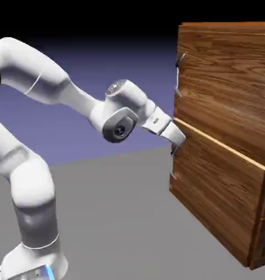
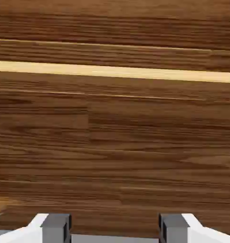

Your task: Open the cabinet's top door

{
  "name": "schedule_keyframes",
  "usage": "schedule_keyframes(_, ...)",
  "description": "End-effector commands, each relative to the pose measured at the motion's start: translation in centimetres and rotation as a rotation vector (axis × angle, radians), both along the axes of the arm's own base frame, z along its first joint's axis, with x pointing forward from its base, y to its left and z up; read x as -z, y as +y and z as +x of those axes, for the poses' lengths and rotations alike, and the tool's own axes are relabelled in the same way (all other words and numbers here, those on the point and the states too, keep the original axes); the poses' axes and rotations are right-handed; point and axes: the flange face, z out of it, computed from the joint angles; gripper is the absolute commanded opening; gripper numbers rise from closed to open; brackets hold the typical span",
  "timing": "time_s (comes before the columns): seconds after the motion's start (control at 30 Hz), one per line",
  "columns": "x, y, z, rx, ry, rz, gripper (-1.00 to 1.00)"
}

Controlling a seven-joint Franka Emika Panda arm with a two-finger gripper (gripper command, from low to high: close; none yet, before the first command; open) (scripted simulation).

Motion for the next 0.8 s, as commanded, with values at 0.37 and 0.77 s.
schedule_keyframes(0.37, -8.9, -0.7, -0.3, 0.064, -0.232, 0.027, 0.00)
schedule_keyframes(0.77, -14.7, 1.5, -1.6, 0.092, -0.440, 0.032, 0.00)
